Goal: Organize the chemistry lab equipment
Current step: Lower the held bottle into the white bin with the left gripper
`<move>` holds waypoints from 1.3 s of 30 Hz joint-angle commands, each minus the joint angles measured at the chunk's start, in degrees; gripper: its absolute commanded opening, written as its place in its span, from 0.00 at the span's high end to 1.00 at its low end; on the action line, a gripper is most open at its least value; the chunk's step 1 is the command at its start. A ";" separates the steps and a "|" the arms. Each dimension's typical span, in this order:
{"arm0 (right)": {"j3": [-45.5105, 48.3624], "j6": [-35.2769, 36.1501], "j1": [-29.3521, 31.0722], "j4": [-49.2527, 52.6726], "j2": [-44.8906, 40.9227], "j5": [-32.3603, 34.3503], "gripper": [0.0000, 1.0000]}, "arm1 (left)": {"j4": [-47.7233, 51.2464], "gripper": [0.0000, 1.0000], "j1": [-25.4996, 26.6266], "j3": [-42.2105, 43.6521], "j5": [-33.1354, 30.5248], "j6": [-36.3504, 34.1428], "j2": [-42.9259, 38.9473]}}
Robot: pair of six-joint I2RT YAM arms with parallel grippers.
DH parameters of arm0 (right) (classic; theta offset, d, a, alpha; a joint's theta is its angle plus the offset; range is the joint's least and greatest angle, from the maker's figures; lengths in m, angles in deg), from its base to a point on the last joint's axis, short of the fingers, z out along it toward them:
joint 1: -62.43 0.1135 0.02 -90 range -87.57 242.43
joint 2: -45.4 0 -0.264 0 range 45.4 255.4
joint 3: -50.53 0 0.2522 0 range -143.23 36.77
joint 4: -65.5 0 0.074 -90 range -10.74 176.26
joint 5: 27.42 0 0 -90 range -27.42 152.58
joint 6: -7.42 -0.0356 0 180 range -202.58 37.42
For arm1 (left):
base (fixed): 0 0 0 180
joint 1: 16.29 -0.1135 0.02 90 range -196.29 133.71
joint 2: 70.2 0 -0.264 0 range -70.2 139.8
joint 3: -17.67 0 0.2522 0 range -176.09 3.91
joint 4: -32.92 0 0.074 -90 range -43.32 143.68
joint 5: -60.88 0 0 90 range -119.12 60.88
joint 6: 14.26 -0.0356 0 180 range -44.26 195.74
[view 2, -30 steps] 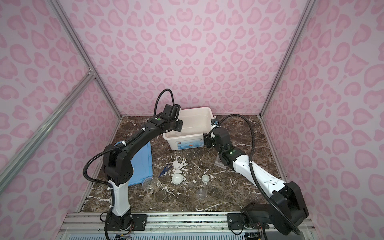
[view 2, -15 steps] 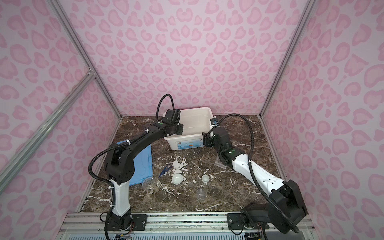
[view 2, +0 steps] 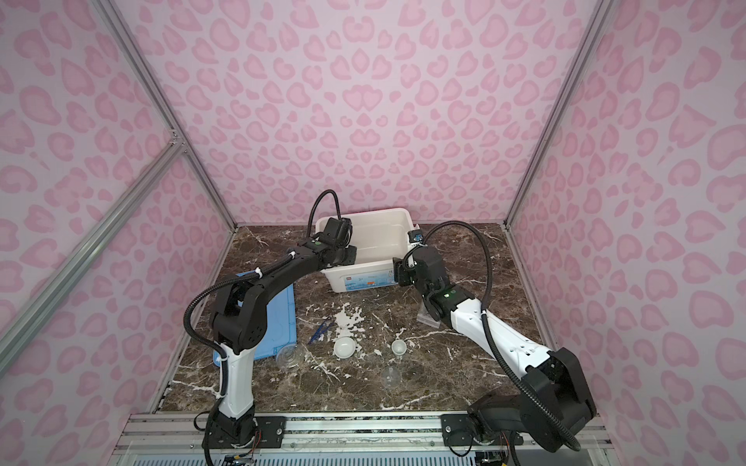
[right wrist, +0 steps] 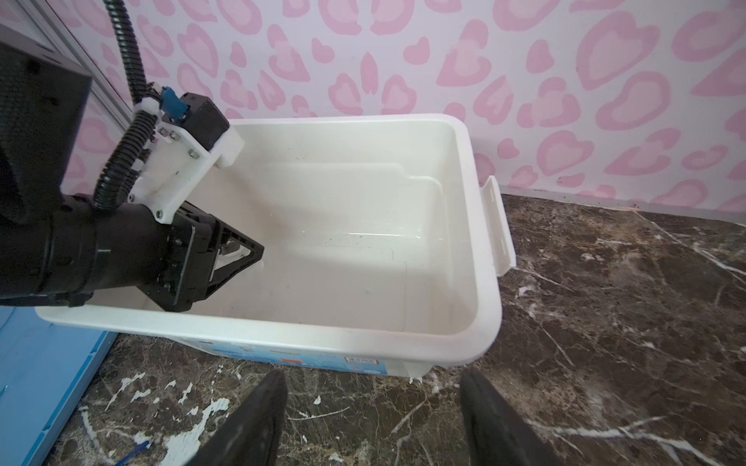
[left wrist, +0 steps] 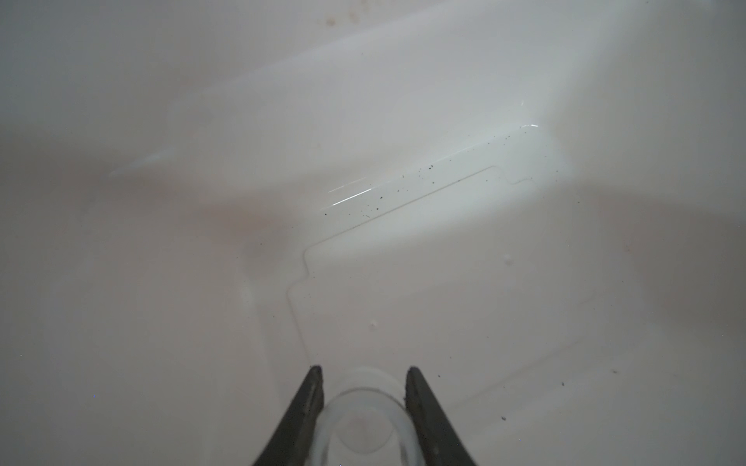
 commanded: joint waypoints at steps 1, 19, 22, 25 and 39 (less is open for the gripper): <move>0.33 -0.41 -0.04 -0.71 0.04 0.01 0.30 | 0.75 0.70 -0.10 -1.01 -1.00 -0.28 0.67; 0.58 -0.85 -0.05 -0.97 0.07 -0.25 0.30 | 5.92 0.69 -0.18 -4.17 -0.12 -0.48 4.63; 0.61 -0.79 0.02 -0.97 0.07 -0.15 0.30 | 6.03 0.69 -0.16 -3.81 -0.28 -0.51 4.74; 0.58 -0.79 0.01 -1.05 0.22 -0.29 0.30 | 6.67 0.68 -0.19 -4.00 -0.23 -0.67 5.23; 0.23 -0.86 -0.05 -1.09 0.39 -0.27 0.30 | 7.76 0.51 -0.27 -3.87 0.43 -1.05 4.82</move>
